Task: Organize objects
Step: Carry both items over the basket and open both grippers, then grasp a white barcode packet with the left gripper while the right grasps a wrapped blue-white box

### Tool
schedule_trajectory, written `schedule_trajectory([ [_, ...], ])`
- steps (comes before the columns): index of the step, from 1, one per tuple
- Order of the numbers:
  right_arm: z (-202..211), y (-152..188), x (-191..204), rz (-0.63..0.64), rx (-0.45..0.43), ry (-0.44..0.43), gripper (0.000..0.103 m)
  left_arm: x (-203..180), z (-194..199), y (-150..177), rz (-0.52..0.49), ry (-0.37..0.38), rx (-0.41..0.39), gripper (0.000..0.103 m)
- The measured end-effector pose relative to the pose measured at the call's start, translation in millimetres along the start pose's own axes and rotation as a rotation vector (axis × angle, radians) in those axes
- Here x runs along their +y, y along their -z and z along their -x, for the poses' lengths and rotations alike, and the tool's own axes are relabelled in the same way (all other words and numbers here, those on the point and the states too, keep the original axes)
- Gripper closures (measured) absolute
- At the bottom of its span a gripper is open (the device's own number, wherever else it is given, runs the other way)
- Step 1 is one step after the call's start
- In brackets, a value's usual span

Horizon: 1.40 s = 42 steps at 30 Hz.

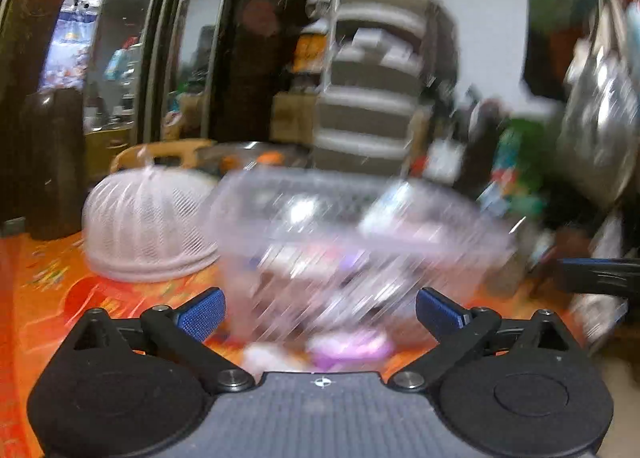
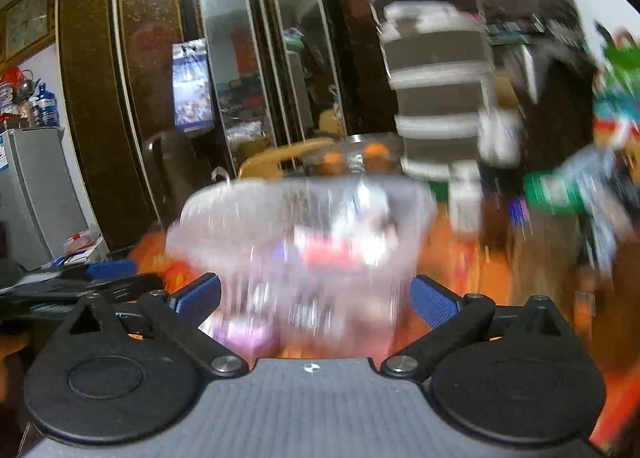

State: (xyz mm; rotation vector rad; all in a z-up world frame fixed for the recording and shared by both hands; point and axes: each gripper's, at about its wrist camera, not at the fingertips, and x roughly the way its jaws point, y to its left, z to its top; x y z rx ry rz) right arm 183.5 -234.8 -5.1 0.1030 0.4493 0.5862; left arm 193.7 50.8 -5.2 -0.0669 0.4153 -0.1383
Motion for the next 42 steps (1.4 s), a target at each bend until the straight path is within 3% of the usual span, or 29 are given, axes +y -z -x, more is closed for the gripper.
schedule_trajectory([
  [4, 20.6, 53.7, 19.7, -0.019, 0.03, -0.073, 0.0, 9.9, -34.3, 17.1, -0.005, -0.029, 0.153, 0.008],
  [7, 27.0, 76.1, 29.3, -0.034, 0.055, -0.125, 0.0, 8.3, -43.0, 19.9, -0.022, -0.056, 0.172, 0.008],
  [10, 19.6, 85.9, 42.1, 0.037, 0.116, -0.144, 0.001, 7.6, -51.3, 22.3, -0.029, -0.071, 0.2, 0.008],
  [15, 8.2, 96.4, 58.2, 0.1, 0.149, -0.161, 0.019, 6.4, -60.4, 27.6, -0.016, -0.095, 0.237, 0.008],
  [16, 6.6, 96.8, 59.3, 0.106, 0.148, -0.167, 0.027, 7.2, -61.1, 27.9, -0.009, -0.093, 0.238, 0.008],
  [17, 6.4, 98.6, 60.2, 0.113, 0.157, -0.17, 0.04, 6.3, -61.4, 28.4, -0.008, -0.089, 0.239, 0.009],
  [19, 5.7, 100.2, 58.4, 0.115, 0.169, -0.173, 0.053, 3.1, -63.3, 28.8, -0.01, -0.087, 0.243, 0.011],
  [25, 18.4, 97.4, 47.0, 0.051, 0.128, -0.195, 0.058, -1.3, -64.8, 29.9, -0.029, -0.095, 0.244, 0.017],
  [28, 22.5, 97.0, 41.4, 0.018, 0.107, -0.21, 0.059, -3.2, -65.5, 31.1, -0.039, -0.113, 0.252, 0.036],
  [32, 27.0, 95.3, 35.0, -0.012, 0.078, -0.206, 0.06, -4.9, -59.2, 32.3, -0.043, -0.144, 0.241, 0.043],
  [42, 36.8, 87.7, 12.6, -0.077, 0.016, -0.177, 0.06, -7.4, -18.4, 25.8, -0.026, -0.134, 0.072, 0.052],
])
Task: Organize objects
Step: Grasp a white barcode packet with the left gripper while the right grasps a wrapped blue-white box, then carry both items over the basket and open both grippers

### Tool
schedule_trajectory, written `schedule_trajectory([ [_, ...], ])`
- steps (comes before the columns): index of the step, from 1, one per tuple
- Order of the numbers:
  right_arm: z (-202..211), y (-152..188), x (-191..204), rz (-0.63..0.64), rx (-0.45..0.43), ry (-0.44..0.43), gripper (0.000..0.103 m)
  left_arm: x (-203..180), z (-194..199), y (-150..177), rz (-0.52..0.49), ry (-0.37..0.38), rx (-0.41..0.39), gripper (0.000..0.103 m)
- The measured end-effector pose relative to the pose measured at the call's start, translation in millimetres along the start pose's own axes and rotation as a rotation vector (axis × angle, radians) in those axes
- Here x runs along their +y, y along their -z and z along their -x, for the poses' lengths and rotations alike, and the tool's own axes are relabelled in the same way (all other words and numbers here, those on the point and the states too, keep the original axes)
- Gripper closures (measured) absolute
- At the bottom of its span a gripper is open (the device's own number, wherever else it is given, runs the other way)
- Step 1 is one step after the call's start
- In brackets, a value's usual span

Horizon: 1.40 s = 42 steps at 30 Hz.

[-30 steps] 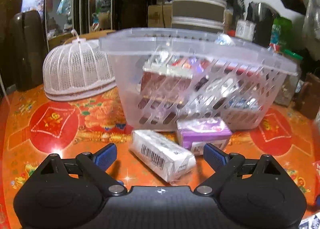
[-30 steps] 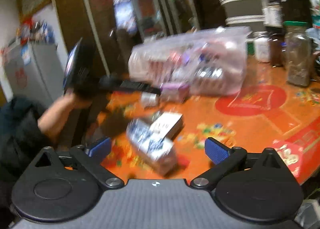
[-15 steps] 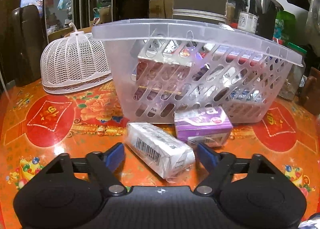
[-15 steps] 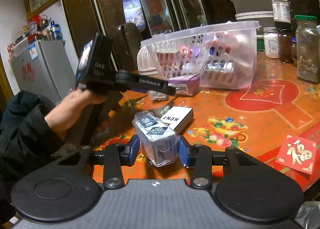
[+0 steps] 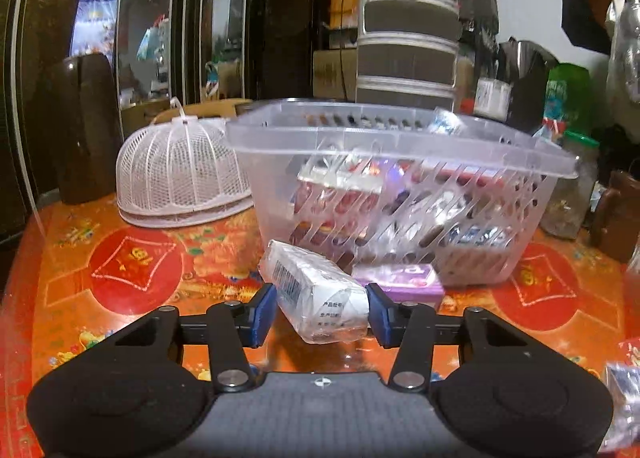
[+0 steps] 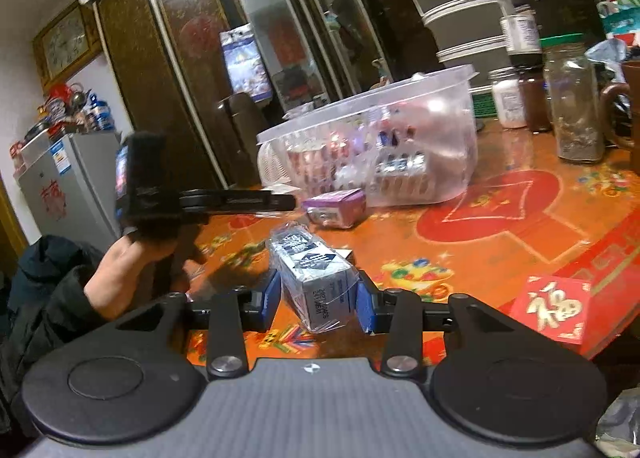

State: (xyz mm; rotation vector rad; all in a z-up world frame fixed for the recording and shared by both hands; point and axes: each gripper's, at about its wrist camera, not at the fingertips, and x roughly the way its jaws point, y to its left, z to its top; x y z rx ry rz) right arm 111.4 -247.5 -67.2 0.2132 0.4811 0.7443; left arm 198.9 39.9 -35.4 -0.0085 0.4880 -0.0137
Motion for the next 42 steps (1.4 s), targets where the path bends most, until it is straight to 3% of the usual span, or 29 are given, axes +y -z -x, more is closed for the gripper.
schedule_trajectory([
  [4, 8.4, -6.8, -3.6, -0.011, -0.041, 0.01, 0.06, -2.2, 16.4, -2.4, 0.002, 0.039, -0.066, 0.053],
  [8, 17.2, -26.4, -4.5, -0.006, -0.082, 0.007, 0.06, -3.6, 47.2, -9.3, 0.039, 0.123, -0.176, 0.053],
  [14, 16.5, -103.9, 1.5, 0.067, -0.184, 0.02, 0.06, -10.8, 68.9, -56.3, 0.062, 0.225, -0.271, 0.053],
  [16, -0.6, -138.4, 0.9, 0.094, -0.197, 0.037, 0.06, -13.2, 58.3, -85.6, 0.069, 0.239, -0.263, 0.053],
  [19, -44.9, -183.0, -9.4, 0.087, -0.146, 0.065, 0.06, -15.6, 24.6, -119.4, 0.096, 0.221, -0.199, 0.053],
  [22, -94.5, -201.3, -17.9, 0.103, -0.062, 0.13, 0.06, -11.7, -6.9, -124.7, 0.152, 0.221, -0.132, 0.054],
  [27, -142.5, -197.1, -28.2, 0.13, 0.029, 0.186, 0.057, -8.5, -36.1, -118.5, 0.181, 0.21, -0.085, 0.052],
  [28, -145.6, -196.4, -29.2, 0.132, 0.036, 0.197, 0.051, -7.1, -39.8, -118.8, 0.188, 0.211, -0.074, 0.044],
  [29, -146.0, -196.7, -30.1, 0.128, 0.032, 0.21, 0.035, -4.4, -36.3, -117.5, 0.195, 0.208, -0.073, 0.039],
  [31, -134.2, -194.6, -27.8, 0.128, 0.005, 0.214, 0.014, -3.0, -21.5, -114.2, 0.185, 0.212, -0.119, 0.026],
  [33, -110.9, -190.0, -21.7, 0.157, -0.053, 0.231, 0.002, -2.9, 5.0, -104.5, 0.16, 0.19, -0.172, 0.018],
  [36, -72.9, -170.9, -21.2, 0.125, -0.107, 0.238, 0.0, -8.5, 36.9, -73.9, 0.094, 0.207, -0.19, 0.005],
  [39, -40.3, -127.9, -25.8, 0.062, -0.119, 0.224, 0.0, -18.3, 26.4, -40.8, 0.021, 0.176, -0.086, 0.005],
  [42, -28.7, -80.1, -29.4, -0.038, -0.066, 0.188, 0.0, -22.2, -9.7, -20.3, 0.006, 0.147, 0.032, 0.008],
])
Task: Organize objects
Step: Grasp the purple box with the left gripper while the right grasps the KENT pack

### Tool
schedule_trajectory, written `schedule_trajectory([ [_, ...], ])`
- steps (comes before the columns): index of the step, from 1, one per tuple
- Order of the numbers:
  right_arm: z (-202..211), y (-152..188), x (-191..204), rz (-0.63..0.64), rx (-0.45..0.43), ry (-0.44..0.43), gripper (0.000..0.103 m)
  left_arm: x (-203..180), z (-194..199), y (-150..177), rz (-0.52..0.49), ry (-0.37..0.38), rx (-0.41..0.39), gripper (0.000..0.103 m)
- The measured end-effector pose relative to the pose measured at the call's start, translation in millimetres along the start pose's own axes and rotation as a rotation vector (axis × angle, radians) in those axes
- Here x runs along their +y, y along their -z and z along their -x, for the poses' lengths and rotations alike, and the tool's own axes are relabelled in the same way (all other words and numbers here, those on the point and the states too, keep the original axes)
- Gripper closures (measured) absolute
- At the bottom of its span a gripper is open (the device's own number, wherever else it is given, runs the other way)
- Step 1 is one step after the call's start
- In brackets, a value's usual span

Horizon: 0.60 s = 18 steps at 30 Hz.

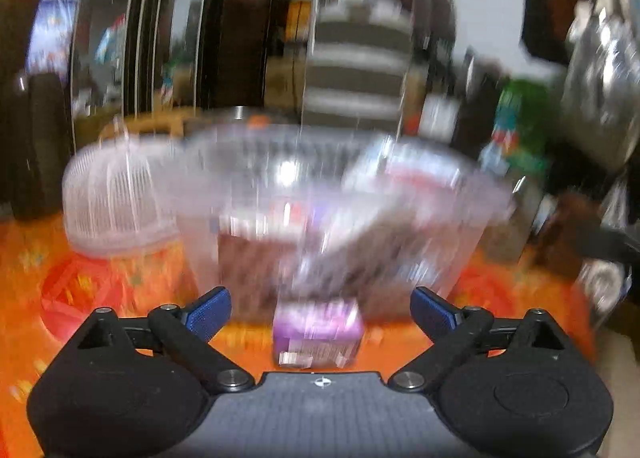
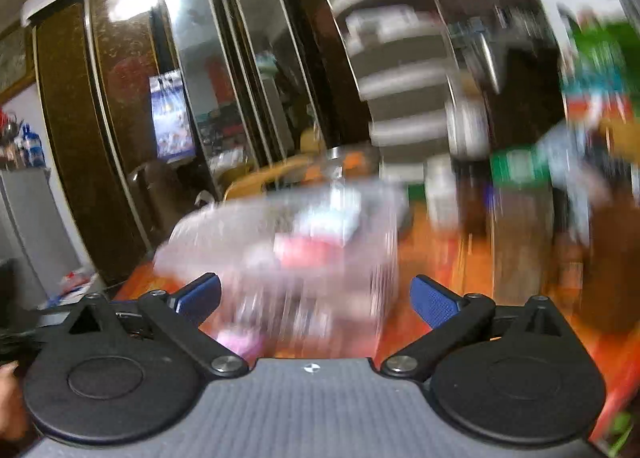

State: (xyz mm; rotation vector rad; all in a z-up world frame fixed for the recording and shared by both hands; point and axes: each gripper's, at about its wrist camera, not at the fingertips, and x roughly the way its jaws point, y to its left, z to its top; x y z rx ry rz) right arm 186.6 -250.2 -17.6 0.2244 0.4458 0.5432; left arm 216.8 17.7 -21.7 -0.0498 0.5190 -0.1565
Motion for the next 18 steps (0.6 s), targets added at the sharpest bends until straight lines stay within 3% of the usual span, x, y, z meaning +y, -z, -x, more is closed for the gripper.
schedule_trajectory([
  [5, 12.3, 49.6, 5.2, -0.058, 0.036, -0.044, 0.0, -6.6, -33.6, 11.9, -0.024, -0.02, 0.095, 0.01],
  [11, 9.1, 65.6, 19.0, -0.014, 0.075, -0.027, 0.0, -15.6, -41.4, 12.8, -0.057, -0.095, 0.085, 0.017],
  [14, 3.6, 67.7, 28.7, 0.014, 0.089, -0.048, 0.0, -14.8, -45.1, 14.4, -0.052, -0.099, 0.096, 0.038],
  [18, -5.7, 72.6, 40.1, 0.052, 0.127, -0.071, 0.0, -14.0, -38.3, 12.9, -0.05, -0.119, 0.057, 0.038],
])
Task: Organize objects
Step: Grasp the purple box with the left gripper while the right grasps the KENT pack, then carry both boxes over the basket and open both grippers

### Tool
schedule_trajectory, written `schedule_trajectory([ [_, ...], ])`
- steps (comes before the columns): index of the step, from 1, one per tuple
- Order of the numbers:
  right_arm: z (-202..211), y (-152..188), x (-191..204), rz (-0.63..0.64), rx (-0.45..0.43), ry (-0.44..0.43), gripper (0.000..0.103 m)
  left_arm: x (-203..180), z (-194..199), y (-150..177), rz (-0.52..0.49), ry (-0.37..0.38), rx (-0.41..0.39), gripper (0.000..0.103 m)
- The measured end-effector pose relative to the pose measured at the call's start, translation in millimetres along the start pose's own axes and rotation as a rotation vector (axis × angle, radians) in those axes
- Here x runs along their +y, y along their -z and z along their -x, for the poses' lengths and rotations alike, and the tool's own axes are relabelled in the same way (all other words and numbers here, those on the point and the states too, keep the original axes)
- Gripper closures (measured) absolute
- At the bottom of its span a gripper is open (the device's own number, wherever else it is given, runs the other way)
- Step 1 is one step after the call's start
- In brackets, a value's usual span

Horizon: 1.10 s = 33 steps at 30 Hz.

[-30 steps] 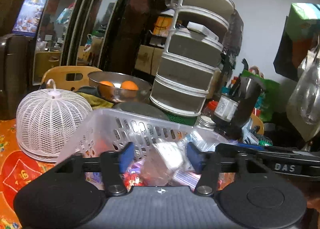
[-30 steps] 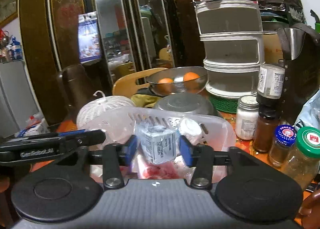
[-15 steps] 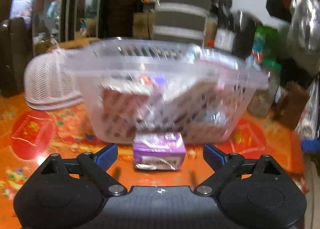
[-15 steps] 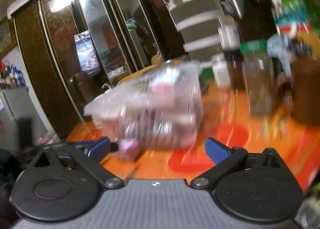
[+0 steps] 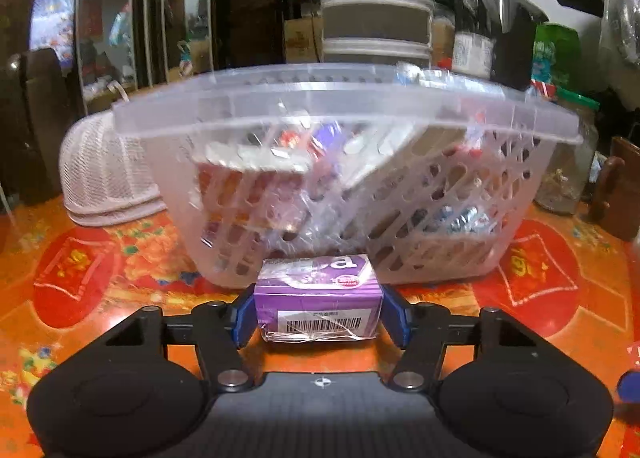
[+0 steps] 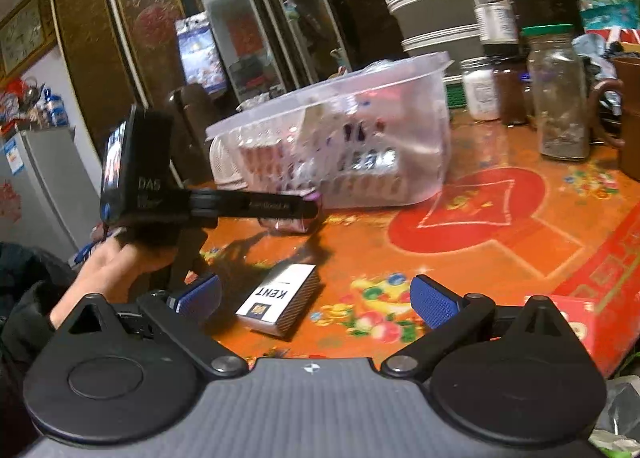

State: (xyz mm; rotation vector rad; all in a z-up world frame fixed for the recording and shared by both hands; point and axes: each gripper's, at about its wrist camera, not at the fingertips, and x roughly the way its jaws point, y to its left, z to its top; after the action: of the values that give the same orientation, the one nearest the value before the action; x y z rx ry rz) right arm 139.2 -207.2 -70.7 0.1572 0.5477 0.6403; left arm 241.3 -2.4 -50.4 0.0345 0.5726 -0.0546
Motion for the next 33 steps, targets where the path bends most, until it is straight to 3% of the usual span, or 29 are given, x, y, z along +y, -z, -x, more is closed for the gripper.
schedule_trajectory([
  [2, -8.0, -1.2, 7.7, 0.031, 0.027, -0.024, 0.0, 4.0, 11.2, -0.9, 0.015, 0.015, -0.028, 0.038],
  [7, -28.5, -4.5, 26.0, 0.115, 0.082, 0.01, 0.0, 15.7, 28.8, 2.9, 0.04, 0.002, -0.082, 0.038],
  [15, -41.7, -2.1, 36.8, 0.166, 0.137, 0.063, 0.018, 23.4, 30.8, 2.3, 0.04, -0.011, -0.106, 0.038],
  [26, -44.3, 0.3, 43.3, 0.217, 0.127, 0.133, 0.045, 26.9, 36.4, 2.0, 0.037, -0.009, -0.138, 0.038],
  [33, -43.0, 1.2, 42.1, 0.212, 0.116, 0.133, 0.053, 27.8, 36.3, 2.7, 0.038, -0.012, -0.14, 0.038],
])
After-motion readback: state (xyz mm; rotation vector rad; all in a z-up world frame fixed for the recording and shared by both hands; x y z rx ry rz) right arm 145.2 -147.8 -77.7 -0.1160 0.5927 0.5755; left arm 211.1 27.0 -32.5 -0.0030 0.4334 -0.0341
